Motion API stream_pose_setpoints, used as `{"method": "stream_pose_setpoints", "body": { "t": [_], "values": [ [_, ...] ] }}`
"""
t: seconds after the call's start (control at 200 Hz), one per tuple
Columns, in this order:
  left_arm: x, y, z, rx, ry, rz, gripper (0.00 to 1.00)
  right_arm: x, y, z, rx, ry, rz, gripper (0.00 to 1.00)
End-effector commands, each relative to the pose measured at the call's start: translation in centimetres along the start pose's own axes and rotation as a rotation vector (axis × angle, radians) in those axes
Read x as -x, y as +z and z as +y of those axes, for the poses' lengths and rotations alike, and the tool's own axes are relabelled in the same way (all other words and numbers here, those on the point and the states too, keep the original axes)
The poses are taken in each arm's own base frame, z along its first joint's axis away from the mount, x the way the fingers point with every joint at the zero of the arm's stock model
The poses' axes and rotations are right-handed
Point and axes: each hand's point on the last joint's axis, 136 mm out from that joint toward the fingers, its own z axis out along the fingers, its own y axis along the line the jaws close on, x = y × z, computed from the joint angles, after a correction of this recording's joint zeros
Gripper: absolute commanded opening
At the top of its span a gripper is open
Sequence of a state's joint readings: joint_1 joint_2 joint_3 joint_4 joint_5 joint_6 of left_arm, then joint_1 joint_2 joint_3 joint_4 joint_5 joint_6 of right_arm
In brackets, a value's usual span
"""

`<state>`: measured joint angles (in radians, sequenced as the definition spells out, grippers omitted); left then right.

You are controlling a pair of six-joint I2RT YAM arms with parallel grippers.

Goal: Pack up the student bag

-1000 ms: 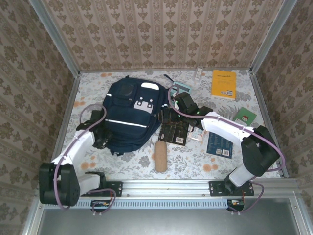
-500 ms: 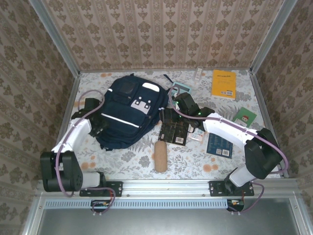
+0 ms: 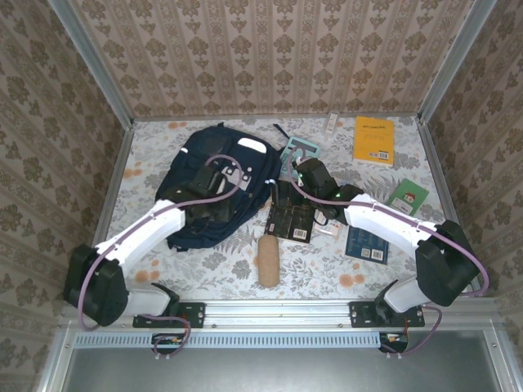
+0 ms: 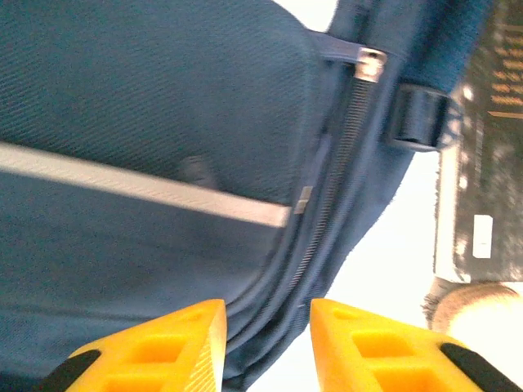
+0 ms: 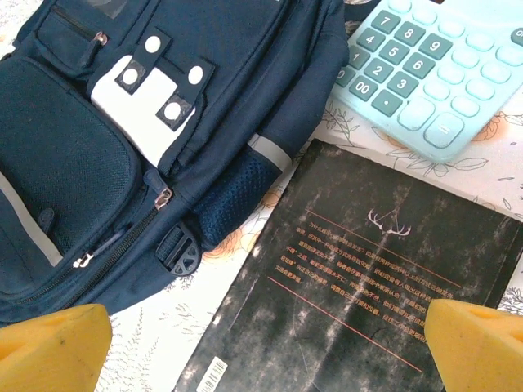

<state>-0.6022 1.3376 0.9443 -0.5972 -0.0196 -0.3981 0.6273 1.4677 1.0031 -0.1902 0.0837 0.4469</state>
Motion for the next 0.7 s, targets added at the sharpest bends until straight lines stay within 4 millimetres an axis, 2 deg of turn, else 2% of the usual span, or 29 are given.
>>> {"method": "stream_pose_setpoints", "body": {
  "t": [0.0,0.125,0.38,0.695],
  "values": [
    [0.7,0.6,-2.6,-0.034,0.151,0.001,0.33,0.6,-0.4,-0.5,-0.036,0.019,-0.012,1.00],
    [0.1,2.0,-3.9,-0.020,0.238,0.041,0.34,0.4,-0.6,-1.3,-0.039,0.048,-0.005,1.00],
    [-1.7,4.8,-2.3,0.081,0.298,0.138,0.39,0.2,-1.1,-2.3,-0.044,0.087,-0.006,0.99],
    [-4.2,6.4,-1.9,0.131,0.379,0.228,0.45,0.2,-0.8,-2.1,-0.023,0.099,0.008,0.99]
  ]
}}
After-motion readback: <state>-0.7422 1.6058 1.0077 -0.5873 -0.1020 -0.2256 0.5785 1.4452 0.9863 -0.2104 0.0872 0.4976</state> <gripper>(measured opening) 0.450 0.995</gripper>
